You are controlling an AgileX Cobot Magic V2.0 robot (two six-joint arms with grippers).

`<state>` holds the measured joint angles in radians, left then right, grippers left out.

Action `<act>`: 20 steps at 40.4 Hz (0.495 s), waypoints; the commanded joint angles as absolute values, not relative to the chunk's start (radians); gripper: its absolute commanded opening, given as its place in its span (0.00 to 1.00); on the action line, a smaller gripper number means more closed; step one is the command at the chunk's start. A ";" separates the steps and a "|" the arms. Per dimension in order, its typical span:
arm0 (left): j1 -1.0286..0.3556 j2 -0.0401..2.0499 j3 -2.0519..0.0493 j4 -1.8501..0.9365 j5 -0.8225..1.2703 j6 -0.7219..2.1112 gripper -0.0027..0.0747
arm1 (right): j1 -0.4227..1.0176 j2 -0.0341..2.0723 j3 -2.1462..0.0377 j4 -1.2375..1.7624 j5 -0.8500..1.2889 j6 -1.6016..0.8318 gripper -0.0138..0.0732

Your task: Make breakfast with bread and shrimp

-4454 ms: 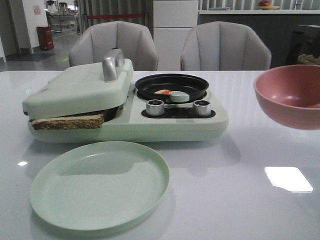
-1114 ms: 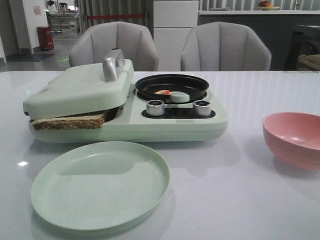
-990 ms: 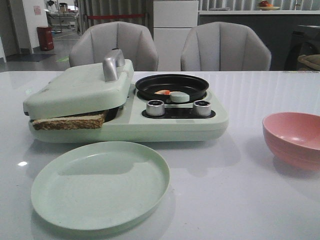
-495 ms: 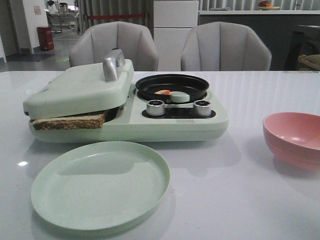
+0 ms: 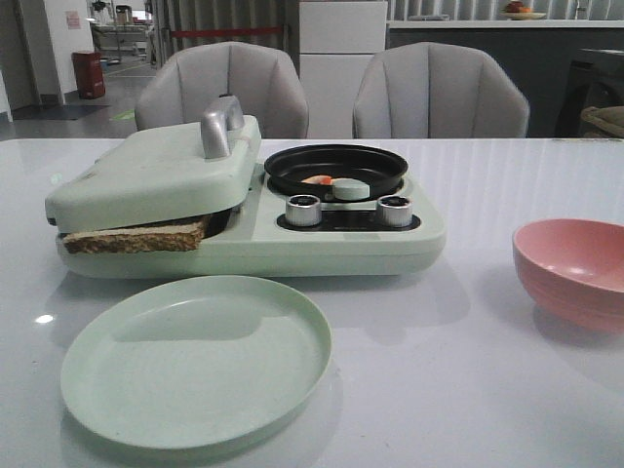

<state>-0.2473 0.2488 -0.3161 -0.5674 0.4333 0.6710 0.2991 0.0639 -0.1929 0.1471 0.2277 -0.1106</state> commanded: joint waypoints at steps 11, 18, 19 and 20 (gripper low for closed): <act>-0.233 0.243 -0.341 -0.356 0.340 0.433 0.08 | 0.300 0.074 -0.218 0.147 0.134 -0.118 0.12; -0.163 0.209 -0.301 -0.122 0.243 0.097 0.08 | 0.300 0.074 -0.218 0.147 0.134 -0.118 0.12; -0.153 0.200 -0.289 -0.114 0.210 0.089 0.08 | 0.300 0.074 -0.218 0.147 0.134 -0.118 0.12; -0.140 0.192 -0.272 -0.113 0.184 0.089 0.08 | 0.300 0.074 -0.218 0.147 0.134 -0.118 0.12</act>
